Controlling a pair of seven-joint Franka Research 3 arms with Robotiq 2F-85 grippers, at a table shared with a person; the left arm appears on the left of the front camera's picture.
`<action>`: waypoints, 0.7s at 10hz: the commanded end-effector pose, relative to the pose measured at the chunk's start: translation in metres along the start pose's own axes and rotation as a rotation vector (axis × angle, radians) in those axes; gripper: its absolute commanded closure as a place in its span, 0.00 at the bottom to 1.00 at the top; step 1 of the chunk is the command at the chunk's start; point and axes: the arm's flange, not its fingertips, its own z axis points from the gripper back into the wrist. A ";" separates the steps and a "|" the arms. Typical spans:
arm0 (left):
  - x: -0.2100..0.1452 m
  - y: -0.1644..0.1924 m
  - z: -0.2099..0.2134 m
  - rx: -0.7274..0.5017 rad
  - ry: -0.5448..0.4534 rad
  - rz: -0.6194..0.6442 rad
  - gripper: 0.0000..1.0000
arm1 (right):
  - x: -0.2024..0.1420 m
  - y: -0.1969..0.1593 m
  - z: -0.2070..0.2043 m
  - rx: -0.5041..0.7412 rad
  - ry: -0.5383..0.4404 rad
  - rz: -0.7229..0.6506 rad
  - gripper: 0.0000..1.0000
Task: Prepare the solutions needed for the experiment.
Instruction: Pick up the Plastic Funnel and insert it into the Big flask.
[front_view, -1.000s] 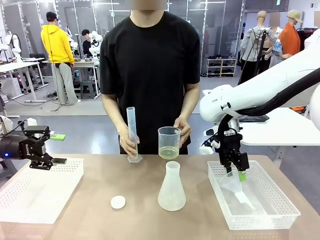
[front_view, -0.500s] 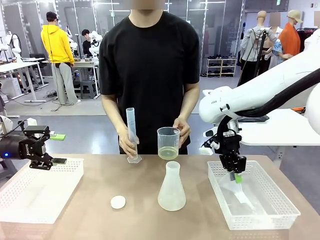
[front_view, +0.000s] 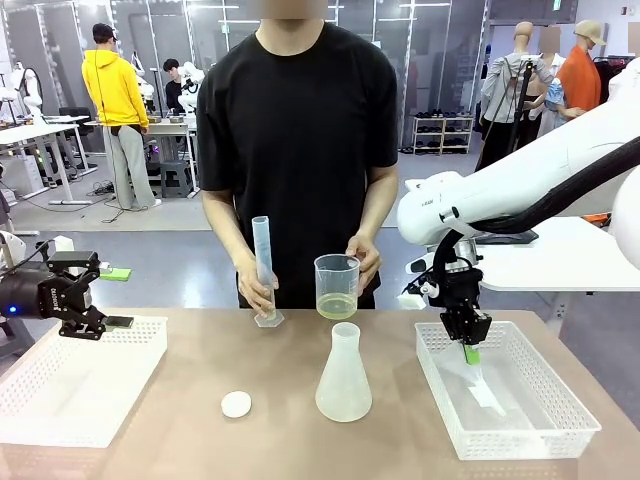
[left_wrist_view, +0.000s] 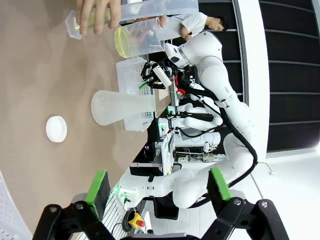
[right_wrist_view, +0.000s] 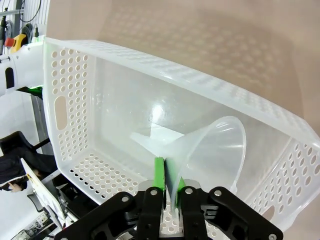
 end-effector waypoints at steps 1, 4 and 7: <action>0.001 -0.002 -0.001 -0.032 -0.010 -0.017 0.00 | 0.000 0.000 -0.001 0.004 0.005 -0.003 1.00; 0.001 -0.002 -0.001 -0.032 -0.010 -0.017 0.00 | 0.010 0.029 0.015 -0.092 0.033 -0.159 1.00; 0.001 -0.002 -0.001 -0.032 -0.010 -0.017 0.00 | 0.026 0.076 0.053 -0.267 0.055 -0.291 1.00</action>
